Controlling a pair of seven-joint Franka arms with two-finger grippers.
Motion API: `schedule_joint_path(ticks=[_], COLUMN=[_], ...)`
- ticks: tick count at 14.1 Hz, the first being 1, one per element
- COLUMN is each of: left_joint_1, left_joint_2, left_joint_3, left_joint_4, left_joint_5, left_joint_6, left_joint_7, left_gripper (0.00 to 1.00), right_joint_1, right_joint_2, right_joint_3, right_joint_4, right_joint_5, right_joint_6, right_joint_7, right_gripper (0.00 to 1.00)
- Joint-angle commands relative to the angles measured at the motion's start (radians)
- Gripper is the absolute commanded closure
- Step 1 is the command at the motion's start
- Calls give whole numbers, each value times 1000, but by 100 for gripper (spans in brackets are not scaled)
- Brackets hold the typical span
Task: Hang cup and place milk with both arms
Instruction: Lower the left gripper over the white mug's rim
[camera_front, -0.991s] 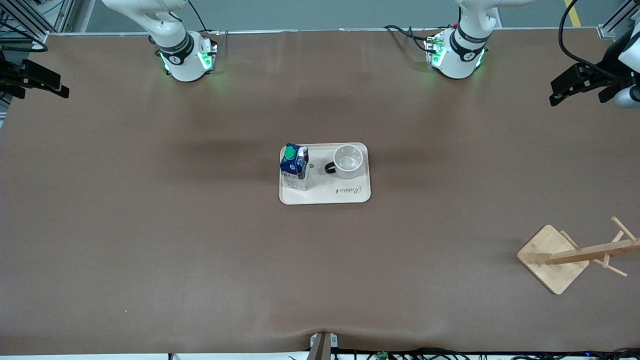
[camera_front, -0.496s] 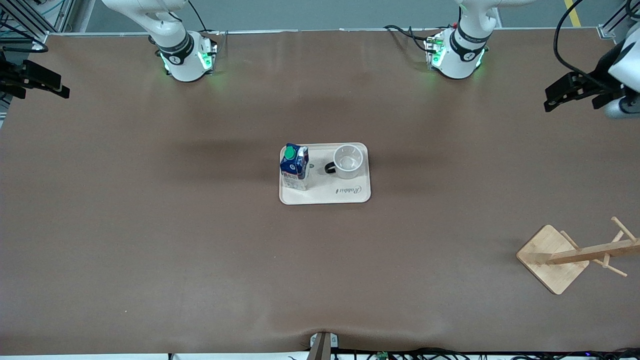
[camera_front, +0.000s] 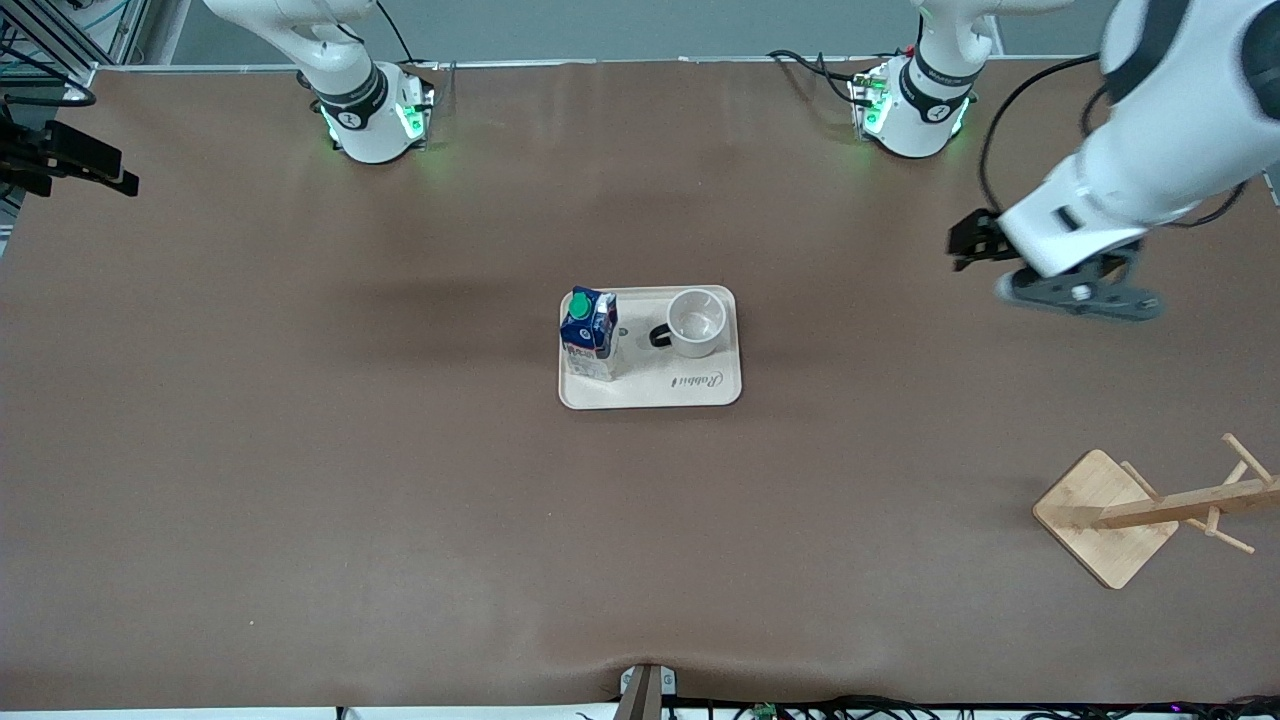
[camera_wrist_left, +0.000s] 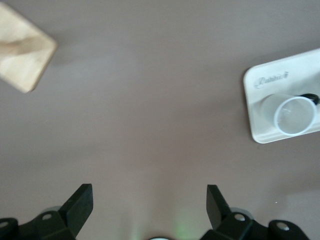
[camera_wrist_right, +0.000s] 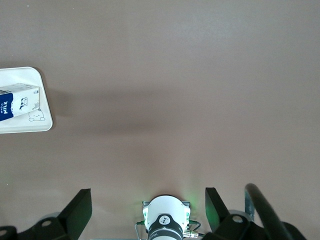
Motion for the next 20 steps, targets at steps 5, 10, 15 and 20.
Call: schedule_joint_path(ticks=[5, 10, 15, 20], left_joint_1=[-4, -84, -176, -225], left_joint_2=[186, 320, 430, 533], left_joint_3=[-154, -159, -183, -183], left_joint_4=[-15, -15, -15, -19], left_joint_5=[2, 80, 138, 143], left_joint_6=[178, 323, 441, 514], left_joint_7=[127, 298, 296, 278], left_gripper=[0, 0, 0, 2], right_joint_1=[-2, -4, -4, -4], right_joint_2=[-18, -18, -18, -18], right_joint_3=[-1, -1, -1, -1], right_joint_4=[-17, -17, -15, -15], right_joint_5=[13, 13, 13, 13], right_joint_6=[-4, -5, -5, -5], right_joint_7=[16, 16, 16, 16], right_gripper=[0, 0, 0, 0])
